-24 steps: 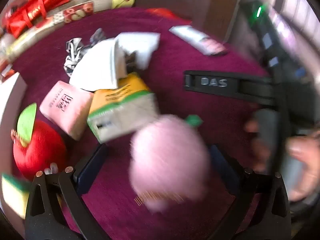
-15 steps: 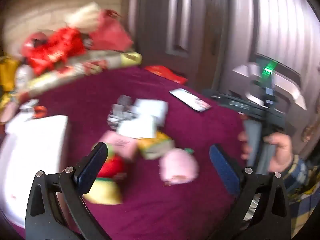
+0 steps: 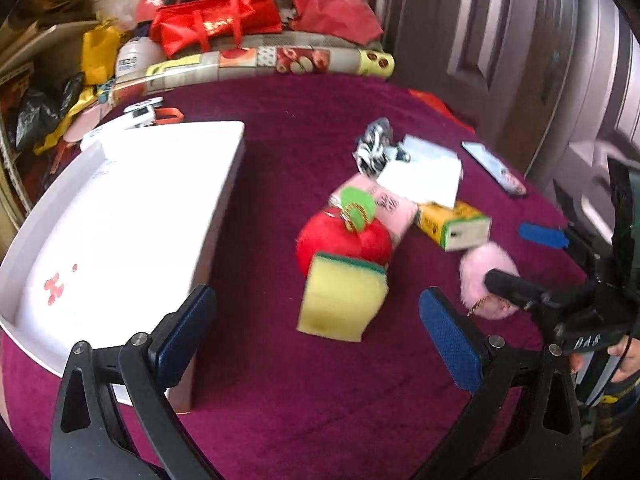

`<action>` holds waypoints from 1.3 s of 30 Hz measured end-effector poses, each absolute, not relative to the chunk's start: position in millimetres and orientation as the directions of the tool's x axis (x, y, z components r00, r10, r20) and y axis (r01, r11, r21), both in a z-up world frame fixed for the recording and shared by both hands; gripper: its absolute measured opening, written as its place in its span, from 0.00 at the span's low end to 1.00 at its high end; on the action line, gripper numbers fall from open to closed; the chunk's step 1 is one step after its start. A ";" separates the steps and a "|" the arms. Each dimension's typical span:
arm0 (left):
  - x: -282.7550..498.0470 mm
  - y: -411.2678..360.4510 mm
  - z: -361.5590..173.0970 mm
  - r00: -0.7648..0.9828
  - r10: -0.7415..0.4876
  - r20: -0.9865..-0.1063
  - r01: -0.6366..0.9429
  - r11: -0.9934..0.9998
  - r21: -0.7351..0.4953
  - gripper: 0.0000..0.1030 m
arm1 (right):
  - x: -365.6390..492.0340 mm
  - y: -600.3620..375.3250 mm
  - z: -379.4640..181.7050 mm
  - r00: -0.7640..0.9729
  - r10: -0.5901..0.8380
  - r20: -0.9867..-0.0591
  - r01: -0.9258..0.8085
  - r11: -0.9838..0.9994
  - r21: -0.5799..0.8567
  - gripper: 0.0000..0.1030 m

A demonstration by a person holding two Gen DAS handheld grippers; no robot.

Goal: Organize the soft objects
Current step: 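Grasp the yellow-green sponge with the left tool while the right tool grasps the pink fluffy ball, then carry the sponge and pink ball with both tools over the white tray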

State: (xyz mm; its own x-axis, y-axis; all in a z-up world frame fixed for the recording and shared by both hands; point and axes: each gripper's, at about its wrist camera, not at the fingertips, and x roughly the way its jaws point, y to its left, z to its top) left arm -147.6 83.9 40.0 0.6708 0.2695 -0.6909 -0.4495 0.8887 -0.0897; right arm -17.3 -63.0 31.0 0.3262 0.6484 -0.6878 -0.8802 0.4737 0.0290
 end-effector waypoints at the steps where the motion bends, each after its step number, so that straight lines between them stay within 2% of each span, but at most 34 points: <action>1: -142.9 82.1 37.5 0.665 0.266 -0.698 -0.444 0.892 -0.083 0.95 | -18.9 -56.1 24.8 0.326 0.633 -0.702 -0.885 0.465 0.009 1.00; 4: -130.3 82.8 27.8 0.647 0.263 -0.716 -0.438 0.896 -0.067 0.94 | -24.6 -49.1 13.4 0.342 0.587 -0.734 -0.883 0.467 -0.038 0.99; 6: -123.5 88.1 20.2 0.636 0.237 -0.734 -0.427 0.901 -0.078 0.86 | -22.6 -45.6 8.6 0.347 0.570 -0.745 -0.882 0.469 -0.052 0.99; 8: -118.8 88.9 13.6 0.626 0.219 -0.748 -0.421 0.903 -0.088 0.77 | -20.9 -43.6 3.9 0.337 0.556 -0.760 -0.883 0.467 -0.050 0.87; 9: -117.3 87.8 9.7 0.623 0.218 -0.751 -0.421 0.903 -0.087 0.65 | -18.7 -41.4 0.5 0.334 0.546 -0.768 -0.883 0.466 -0.053 0.82; 10: -115.9 86.7 6.9 0.619 0.220 -0.754 -0.423 0.902 -0.083 0.48 | -17.4 -43.6 -2.3 0.322 0.539 -0.778 -0.884 0.465 -0.044 0.69; 11: -116.3 87.2 4.7 0.618 0.218 -0.755 -0.425 0.901 -0.087 0.40 | -14.7 -42.3 -4.2 0.316 0.542 -0.779 -0.886 0.462 -0.038 0.67; 14: -122.6 87.8 5.1 0.635 0.226 -0.738 -0.425 0.901 -0.089 0.39 | -12.7 -47.1 -1.6 0.294 0.565 -0.771 -0.895 0.446 -0.014 0.61; 18: -132.9 84.4 18.5 0.677 0.262 -0.687 -0.435 0.896 -0.087 0.39 | -13.0 -59.0 10.1 0.288 0.594 -0.751 -0.896 0.445 0.008 0.59; 21: -142.9 84.2 37.5 0.710 0.295 -0.639 -0.451 0.888 -0.091 0.39 | -13.2 -72.7 29.2 0.304 0.657 -0.690 -0.888 0.457 0.044 0.59; 27: -157.0 89.7 71.4 0.729 0.383 -0.568 -0.493 0.869 -0.048 0.39 | -21.1 -87.2 76.9 0.382 0.776 -0.502 -0.881 0.470 0.056 0.60; 32: -158.7 95.1 97.3 0.727 0.446 -0.523 -0.533 0.846 -0.019 0.39 | -22.5 -80.2 101.2 0.382 0.828 -0.410 -0.885 0.456 0.096 0.60; 35: -164.0 90.7 102.3 0.719 0.487 -0.496 -0.560 0.828 0.002 0.39 | -24.7 -78.9 109.1 0.379 0.848 -0.372 -0.885 0.449 0.123 0.60; 39: -169.0 93.7 96.2 0.694 0.513 -0.504 -0.589 0.808 0.012 0.39 | -27.5 -69.0 111.3 0.363 0.854 -0.371 -0.891 0.435 0.129 0.60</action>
State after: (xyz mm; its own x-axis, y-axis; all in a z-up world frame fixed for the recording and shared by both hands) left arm -169.0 93.7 96.2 0.6945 0.5131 -0.5044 -0.5886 0.8083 0.0119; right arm -27.5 -69.0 111.3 0.3635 0.8543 -0.3715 -0.8910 0.4352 0.1292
